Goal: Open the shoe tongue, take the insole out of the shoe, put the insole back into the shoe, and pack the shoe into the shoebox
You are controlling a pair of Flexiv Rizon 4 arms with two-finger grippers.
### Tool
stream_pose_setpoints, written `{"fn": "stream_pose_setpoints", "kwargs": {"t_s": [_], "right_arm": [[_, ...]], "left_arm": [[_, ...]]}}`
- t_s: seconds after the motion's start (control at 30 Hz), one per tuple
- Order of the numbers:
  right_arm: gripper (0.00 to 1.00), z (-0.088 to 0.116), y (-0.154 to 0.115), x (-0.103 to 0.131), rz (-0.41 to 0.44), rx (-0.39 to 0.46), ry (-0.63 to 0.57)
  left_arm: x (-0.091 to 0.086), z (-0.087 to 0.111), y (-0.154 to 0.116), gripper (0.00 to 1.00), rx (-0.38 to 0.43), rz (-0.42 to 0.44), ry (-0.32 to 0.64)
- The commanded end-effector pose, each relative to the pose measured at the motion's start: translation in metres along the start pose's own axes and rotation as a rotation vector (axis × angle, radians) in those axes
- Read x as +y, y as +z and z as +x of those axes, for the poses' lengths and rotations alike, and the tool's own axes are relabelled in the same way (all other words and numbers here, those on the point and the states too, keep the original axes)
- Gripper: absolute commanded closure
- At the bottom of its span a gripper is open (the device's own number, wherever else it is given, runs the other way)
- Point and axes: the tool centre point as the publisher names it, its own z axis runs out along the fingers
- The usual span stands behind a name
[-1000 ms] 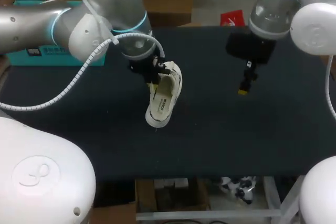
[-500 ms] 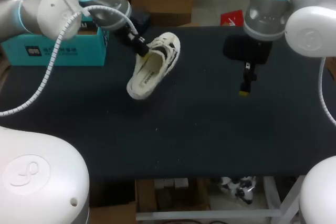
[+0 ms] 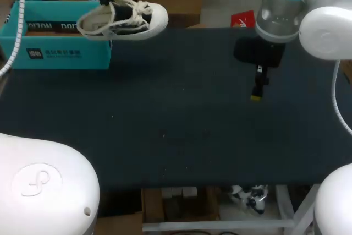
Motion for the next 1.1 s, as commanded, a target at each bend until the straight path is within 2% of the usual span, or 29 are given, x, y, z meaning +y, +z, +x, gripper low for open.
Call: {"fn": "stream_pose_setpoints", "kwargs": {"t_s": [0.03, 0.2, 0.37, 0.4, 0.5, 0.83, 1.1], "right_arm": [[0.0, 0.0, 0.0, 0.001, 0.003, -0.001, 0.001], [0.0, 0.0, 0.0, 0.001, 0.003, -0.001, 0.001], [0.0, 0.0, 0.0, 0.001, 0.003, -0.001, 0.001], [0.0, 0.0, 0.0, 0.001, 0.003, -0.001, 0.001], [0.0, 0.0, 0.0, 0.001, 0.003, -0.001, 0.001], [0.0, 0.0, 0.0, 0.001, 0.003, -0.001, 0.001], [0.0, 0.0, 0.0, 0.001, 0.003, -0.001, 0.001]], "left_arm": [[0.03, -0.044, -0.032, 1.0, -0.017, -0.011, 0.227], [0.072, -0.082, -0.035, 1.0, -0.049, -0.004, 0.223], [0.115, -0.118, -0.03, 1.0, -0.042, 0.004, 0.196], [0.116, -0.119, -0.03, 1.0, -0.041, 0.005, 0.196], [0.141, -0.132, -0.018, 1.0, -0.036, 0.006, 0.187], [0.203, -0.16, 0.03, 1.0, -0.015, -0.022, 0.105], [0.229, -0.171, 0.076, 1.0, 0.041, -0.028, 0.083]]}}
